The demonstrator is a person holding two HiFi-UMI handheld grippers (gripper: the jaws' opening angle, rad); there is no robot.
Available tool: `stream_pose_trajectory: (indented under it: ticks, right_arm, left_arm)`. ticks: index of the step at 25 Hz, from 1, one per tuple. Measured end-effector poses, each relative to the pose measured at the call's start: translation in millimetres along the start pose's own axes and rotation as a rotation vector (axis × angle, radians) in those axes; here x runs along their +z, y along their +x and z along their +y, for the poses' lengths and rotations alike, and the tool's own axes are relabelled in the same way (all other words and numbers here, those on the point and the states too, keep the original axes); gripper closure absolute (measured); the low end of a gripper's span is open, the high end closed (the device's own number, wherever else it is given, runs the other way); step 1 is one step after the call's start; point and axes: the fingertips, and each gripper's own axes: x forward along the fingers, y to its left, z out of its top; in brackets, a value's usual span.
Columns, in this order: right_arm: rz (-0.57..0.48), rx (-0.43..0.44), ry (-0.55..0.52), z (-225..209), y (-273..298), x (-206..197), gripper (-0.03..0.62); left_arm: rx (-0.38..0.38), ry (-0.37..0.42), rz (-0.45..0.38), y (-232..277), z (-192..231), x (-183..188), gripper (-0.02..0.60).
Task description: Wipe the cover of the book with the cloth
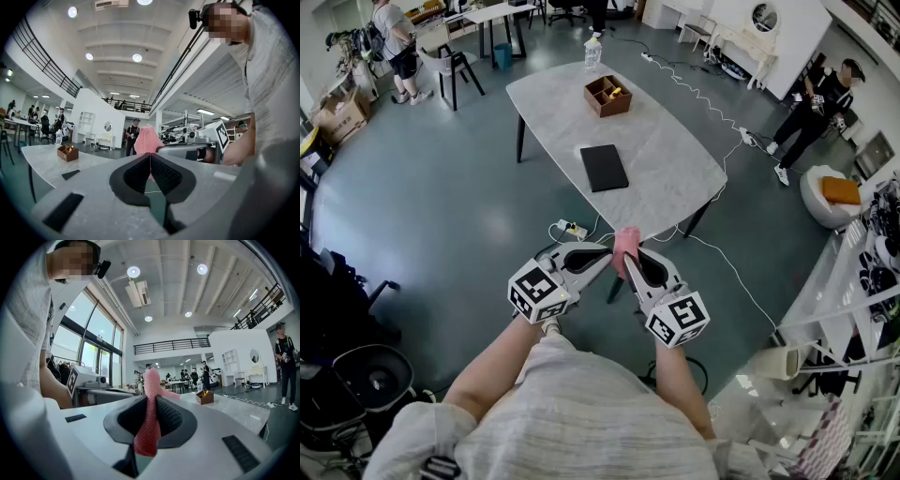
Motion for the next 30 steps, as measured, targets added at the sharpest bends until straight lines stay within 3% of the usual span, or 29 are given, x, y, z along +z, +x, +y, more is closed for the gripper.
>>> stream_pose_trajectory:
  ticks: [15, 24, 30]
  right_arm:
    - [-0.026, -0.007, 0.037, -10.1, -2.7, 2.5, 0.537]
    - [-0.009, 0.045, 0.034, 4.9, 4.6, 3.9, 0.537]
    - [0.02, 0.057, -0.009, 1.3, 38.3, 6.7, 0.537]
  left_arm:
    - [0.01, -0.01, 0.012, 6.3, 2.9, -6.5, 0.566]
    - [0.049, -0.017, 0.002, -9.7, 6.8, -6.5, 0.566]
    - [0.068, -0.018, -0.009, -19.8, 41.5, -1.6, 0.566]
